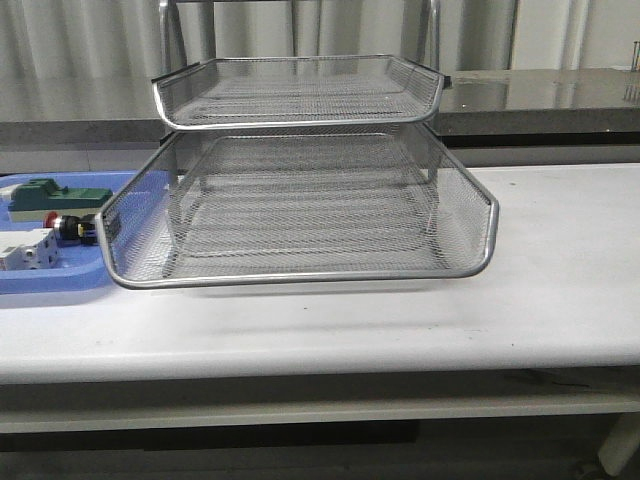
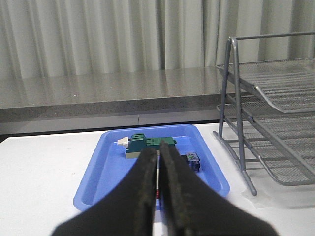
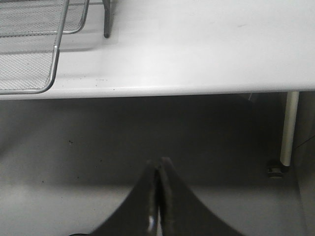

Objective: Place button on rack with both arms

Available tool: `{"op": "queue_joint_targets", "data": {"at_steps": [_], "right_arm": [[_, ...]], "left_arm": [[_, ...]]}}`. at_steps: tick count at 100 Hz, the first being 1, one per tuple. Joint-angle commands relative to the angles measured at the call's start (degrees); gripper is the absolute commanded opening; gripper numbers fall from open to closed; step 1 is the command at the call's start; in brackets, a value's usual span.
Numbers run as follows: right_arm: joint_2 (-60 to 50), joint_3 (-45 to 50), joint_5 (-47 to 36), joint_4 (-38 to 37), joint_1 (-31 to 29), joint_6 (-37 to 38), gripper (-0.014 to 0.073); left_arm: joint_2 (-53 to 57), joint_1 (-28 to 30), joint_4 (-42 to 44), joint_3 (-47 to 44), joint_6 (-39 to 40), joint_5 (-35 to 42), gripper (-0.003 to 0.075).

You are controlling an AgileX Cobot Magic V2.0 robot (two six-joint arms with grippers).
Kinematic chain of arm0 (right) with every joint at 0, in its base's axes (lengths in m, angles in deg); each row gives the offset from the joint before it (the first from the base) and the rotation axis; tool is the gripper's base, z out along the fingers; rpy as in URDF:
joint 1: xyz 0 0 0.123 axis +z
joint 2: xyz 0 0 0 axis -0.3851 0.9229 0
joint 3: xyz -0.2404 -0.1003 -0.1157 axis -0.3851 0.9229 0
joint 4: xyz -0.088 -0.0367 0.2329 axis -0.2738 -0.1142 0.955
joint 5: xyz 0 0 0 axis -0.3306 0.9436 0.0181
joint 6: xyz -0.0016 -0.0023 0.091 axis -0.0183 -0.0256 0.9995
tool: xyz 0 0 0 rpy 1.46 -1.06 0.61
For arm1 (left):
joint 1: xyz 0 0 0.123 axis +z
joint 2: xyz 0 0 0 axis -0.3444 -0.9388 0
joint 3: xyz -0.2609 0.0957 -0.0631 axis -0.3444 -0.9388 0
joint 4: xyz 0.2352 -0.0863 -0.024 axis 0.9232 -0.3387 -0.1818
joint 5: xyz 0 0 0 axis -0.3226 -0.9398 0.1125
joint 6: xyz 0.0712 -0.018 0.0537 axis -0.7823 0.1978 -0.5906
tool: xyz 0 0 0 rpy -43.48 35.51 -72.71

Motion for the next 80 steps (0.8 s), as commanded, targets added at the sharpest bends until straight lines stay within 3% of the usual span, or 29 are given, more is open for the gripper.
{"op": "queue_joint_targets", "data": {"at_steps": [1,33,44,58,71,80], "right_arm": [[0.2,-1.5,-3.2,-1.1,-0.1,-0.1,-0.0068],[0.2,-1.5,-3.2,-1.1,-0.1,-0.1,-0.0068],[0.2,-1.5,-3.2,-1.1,-0.1,-0.1,-0.0068],[0.2,-1.5,-3.2,-1.1,-0.1,-0.1,-0.0068],[0.2,-1.5,-3.2,-1.1,-0.1,-0.1,-0.0068],[0.2,-1.5,-3.2,-1.1,-0.1,-0.1,-0.0068]], "left_arm": [[1.8,0.0,-0.6,-2.7,0.5,4.7,0.0004],[1.8,0.0,-0.6,-2.7,0.5,5.1,0.0004],[1.8,0.0,-0.6,-2.7,0.5,8.6,0.0004],[1.8,0.0,-6.5,-1.4,0.6,10.3,0.0004],[1.3,0.0,-8.1,1.7,0.6,8.9,0.0004],[-0.6,0.0,-8.1,6.2,0.6,3.9,0.0004]]}}
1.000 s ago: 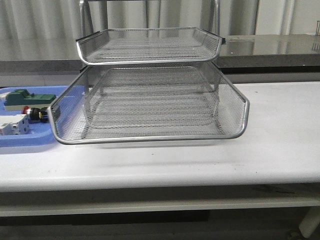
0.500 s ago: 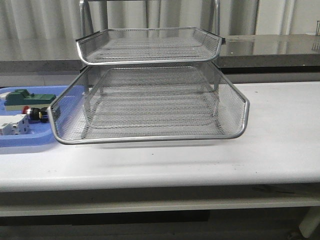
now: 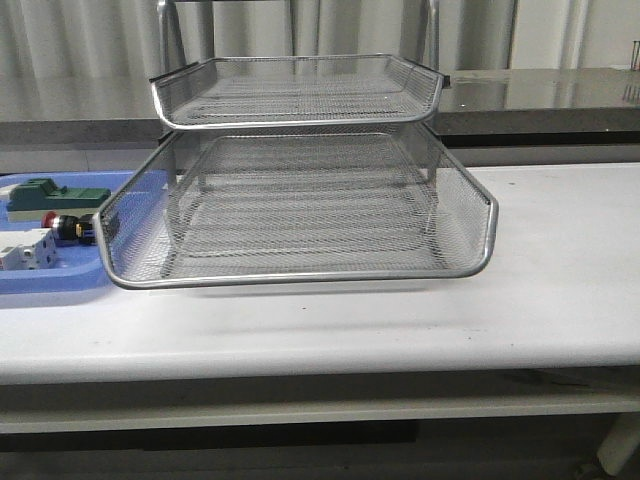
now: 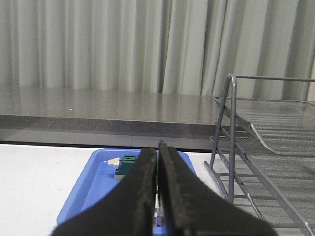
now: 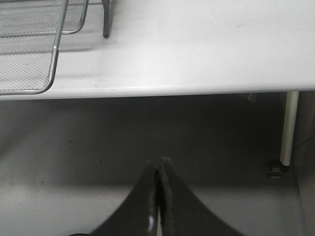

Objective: Place button on rack with both arms

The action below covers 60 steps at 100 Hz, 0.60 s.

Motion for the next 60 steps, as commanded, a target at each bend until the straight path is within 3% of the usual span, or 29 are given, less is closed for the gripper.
{"op": "queue_joint_targets", "data": {"at_steps": [1,31,48,60], "right_arm": [[0.2,-1.5,-3.2,-1.1,-0.1,-0.1,-0.0068],[0.2,-1.5,-3.2,-1.1,-0.1,-0.1,-0.0068],[0.2,-1.5,-3.2,-1.1,-0.1,-0.1,-0.0068],[0.2,-1.5,-3.2,-1.1,-0.1,-0.1,-0.0068]], "left_arm": [[-1.1,0.0,-0.9,5.5,0.6,-0.3,0.0004],[-19.8,0.0,0.5,26.9,-1.0,-20.7,0.0004],[-33.9,0.0,0.5,38.8,-5.0,-33.7,0.0004],[-42.3,0.0,0.5,44.6,-9.4,-38.5,0.0004]]}}
